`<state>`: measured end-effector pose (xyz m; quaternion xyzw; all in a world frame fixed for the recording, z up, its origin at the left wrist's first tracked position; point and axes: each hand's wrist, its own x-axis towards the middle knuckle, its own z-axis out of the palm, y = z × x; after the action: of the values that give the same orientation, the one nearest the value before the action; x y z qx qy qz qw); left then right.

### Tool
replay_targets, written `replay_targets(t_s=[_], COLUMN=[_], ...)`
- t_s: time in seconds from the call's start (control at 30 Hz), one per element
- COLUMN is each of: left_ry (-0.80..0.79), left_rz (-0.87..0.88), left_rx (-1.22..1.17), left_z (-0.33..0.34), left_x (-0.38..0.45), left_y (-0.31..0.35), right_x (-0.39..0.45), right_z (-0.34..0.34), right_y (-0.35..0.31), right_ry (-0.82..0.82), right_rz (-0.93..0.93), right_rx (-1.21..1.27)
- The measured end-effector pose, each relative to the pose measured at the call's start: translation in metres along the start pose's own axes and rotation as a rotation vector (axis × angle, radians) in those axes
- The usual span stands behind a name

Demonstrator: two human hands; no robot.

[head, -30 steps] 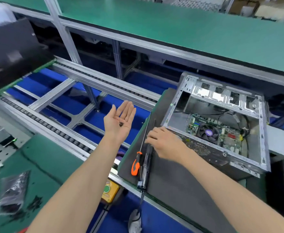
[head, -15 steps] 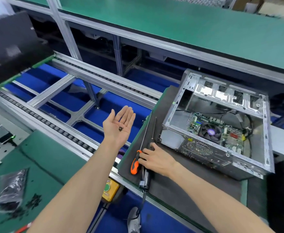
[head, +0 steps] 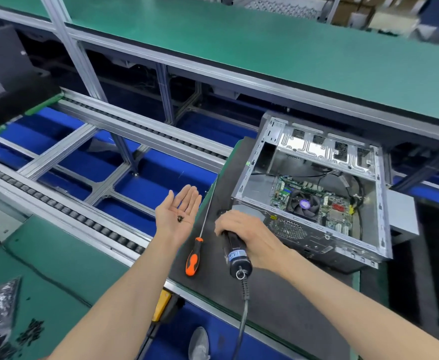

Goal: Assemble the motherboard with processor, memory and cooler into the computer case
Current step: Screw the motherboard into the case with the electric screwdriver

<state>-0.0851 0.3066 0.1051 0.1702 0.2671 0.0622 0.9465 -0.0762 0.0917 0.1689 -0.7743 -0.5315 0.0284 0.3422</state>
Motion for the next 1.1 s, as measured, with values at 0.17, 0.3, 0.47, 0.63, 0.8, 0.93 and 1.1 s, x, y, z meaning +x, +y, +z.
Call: replay_targets(t_s=[0.17,0.3,0.47,0.63,0.8,0.93,1.1], left_ry=[-0.074,-0.14,-0.262,-0.346,-0.383,-0.45,-0.396], left_rz=[-0.035,-0.06,-0.089,-0.122,-0.265,-0.37,-0.446], left_rx=[0.02,0.025,0.005,0.055,0.065,0.109,0.152], left_z=[0.048,0.093,0.141,0.175,0.196,0.198,0.199], left_x=[0.006,0.006,-0.001,0.002,0.014,0.02,0.034], left_y=[-0.018,-0.025,-0.031,-0.049,-0.084,-0.111,-0.129], right_x=[0.023,0.034,0.042,0.035,0.039,0.038,0.031], right_z=[-0.044,-0.077,-0.143,-0.207,-0.23,-0.226,-0.227], right_y=[-0.014,-0.018,-0.028,-0.031,-0.018,0.003,0.019], right_ry=[0.273,0.489,0.77,1.056,1.182,1.22,1.284], right_rz=[0.108,0.236,0.071,0.059,0.372,0.527,0.561], right_rx=[0.293,0.527,0.728,0.581,0.253,0.291,0.373])
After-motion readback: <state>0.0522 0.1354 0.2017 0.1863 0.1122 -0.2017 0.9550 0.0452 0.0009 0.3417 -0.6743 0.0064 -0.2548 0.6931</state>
